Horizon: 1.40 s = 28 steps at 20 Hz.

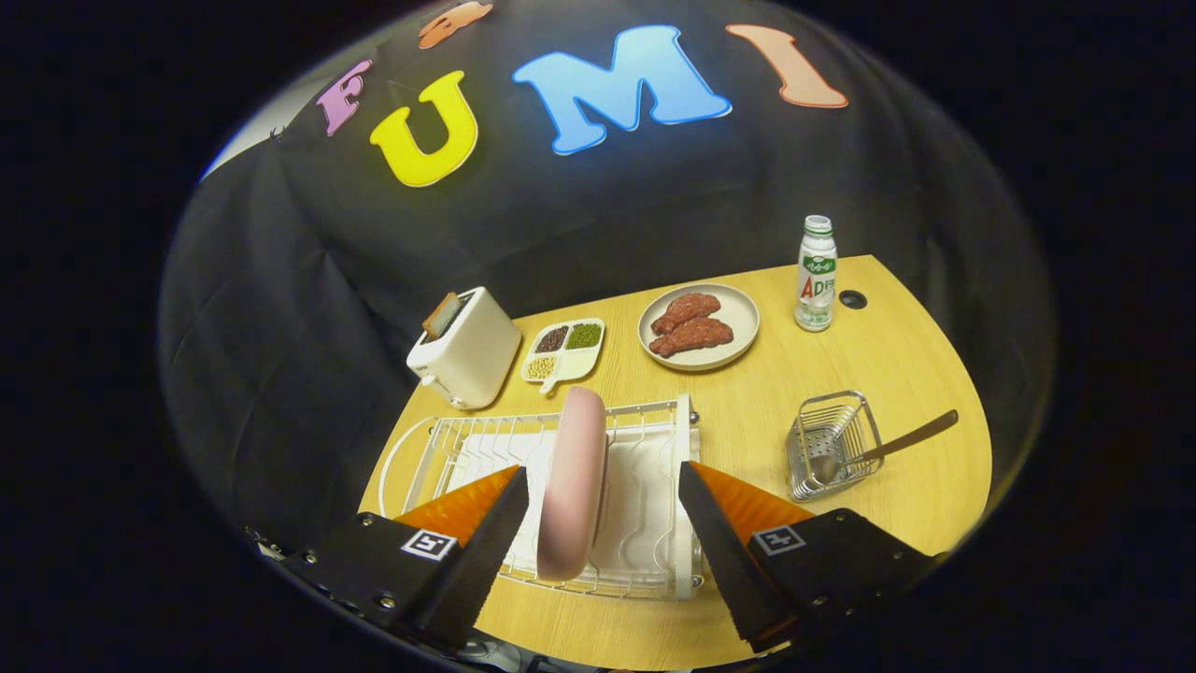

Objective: Take the plate from the dish rack, then take the spoon from the basket and place it into the plate.

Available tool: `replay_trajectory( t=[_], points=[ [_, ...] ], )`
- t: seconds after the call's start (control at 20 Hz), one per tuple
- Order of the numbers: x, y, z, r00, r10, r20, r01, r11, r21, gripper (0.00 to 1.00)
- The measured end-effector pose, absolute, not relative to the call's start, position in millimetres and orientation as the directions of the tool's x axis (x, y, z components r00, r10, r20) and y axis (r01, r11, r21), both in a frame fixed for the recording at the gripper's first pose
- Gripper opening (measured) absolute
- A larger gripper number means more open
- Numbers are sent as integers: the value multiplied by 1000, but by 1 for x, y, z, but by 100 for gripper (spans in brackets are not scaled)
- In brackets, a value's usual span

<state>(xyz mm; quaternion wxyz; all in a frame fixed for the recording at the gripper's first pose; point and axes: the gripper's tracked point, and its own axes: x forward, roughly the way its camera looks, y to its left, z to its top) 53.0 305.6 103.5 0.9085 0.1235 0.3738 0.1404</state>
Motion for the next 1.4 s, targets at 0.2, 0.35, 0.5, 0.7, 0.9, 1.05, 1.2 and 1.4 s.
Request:
replay_trajectory(
  t=[0.2,0.35,0.5,0.7,0.9,1.05,1.2,1.4],
  points=[
    [67,325,83,573,361,-736,-178,931,318,99],
    [73,334,68,513,342,-787,-210,939,271,99],
    [81,338,53,460,312,-831,-226,947,230,99],
    [81,345,33,375,278,-885,-234,951,200,78],
    [74,345,21,305,233,-923,-232,958,165,45],
    [70,337,19,278,146,-950,-246,966,77,40],
    [66,338,19,264,91,-960,-257,966,20,41],
    [67,339,26,247,60,-967,-257,966,-6,40]
  ],
)
